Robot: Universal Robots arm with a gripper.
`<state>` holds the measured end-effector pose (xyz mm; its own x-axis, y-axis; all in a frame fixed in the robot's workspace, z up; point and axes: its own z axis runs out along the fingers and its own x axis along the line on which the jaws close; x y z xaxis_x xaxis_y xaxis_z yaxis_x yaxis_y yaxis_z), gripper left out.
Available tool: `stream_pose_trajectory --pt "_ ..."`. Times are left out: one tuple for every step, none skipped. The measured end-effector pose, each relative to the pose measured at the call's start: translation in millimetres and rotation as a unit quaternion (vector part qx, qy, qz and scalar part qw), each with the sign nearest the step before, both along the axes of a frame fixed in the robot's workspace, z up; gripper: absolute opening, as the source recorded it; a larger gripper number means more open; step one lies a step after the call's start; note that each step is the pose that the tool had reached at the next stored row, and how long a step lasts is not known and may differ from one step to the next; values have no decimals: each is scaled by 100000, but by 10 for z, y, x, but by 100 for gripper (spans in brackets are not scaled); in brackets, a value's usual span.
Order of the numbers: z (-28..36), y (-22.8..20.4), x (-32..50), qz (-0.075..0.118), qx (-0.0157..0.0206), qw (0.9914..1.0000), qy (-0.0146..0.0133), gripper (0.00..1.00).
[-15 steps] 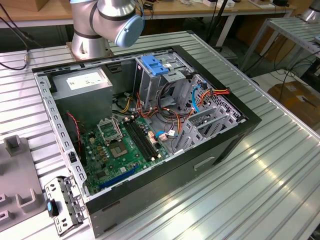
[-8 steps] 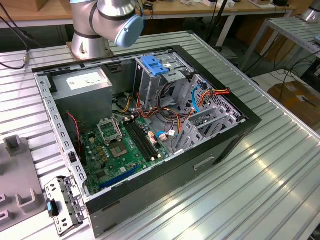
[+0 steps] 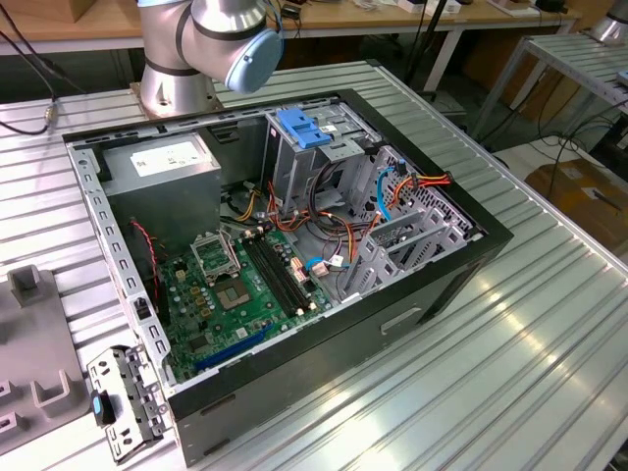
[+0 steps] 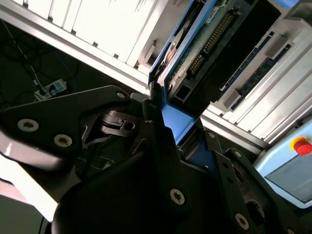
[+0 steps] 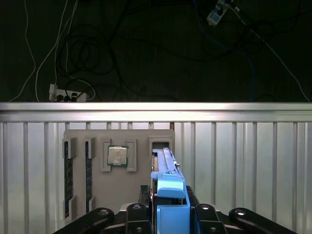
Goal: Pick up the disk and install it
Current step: 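Pick up the disk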
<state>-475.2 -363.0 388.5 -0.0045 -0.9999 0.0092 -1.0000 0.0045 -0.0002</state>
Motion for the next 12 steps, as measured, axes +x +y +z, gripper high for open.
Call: stream_pose_trajectory --pt "6 0 0 0 1 100000 -1 37" --pt "13 0 0 -2 1 100000 -3 37" --pt "21 0 0 0 -2 100000 4 37" --pt "30 0 0 -3 -3 100000 6 37" --pt "39 0 0 -2 -2 100000 4 37" --pt "49 0 0 -2 1 100000 -1 37" --pt "59 0 0 -2 -1 100000 -1 37" --pt "73 0 0 -1 -2 100000 1 37" --pt "83 0 0 0 -1 100000 3 37" --pt "95 0 0 -2 -1 100000 1 37" --pt "103 0 0 -1 1 100000 -5 37" --pt "113 0 0 -1 -1 100000 -1 37"
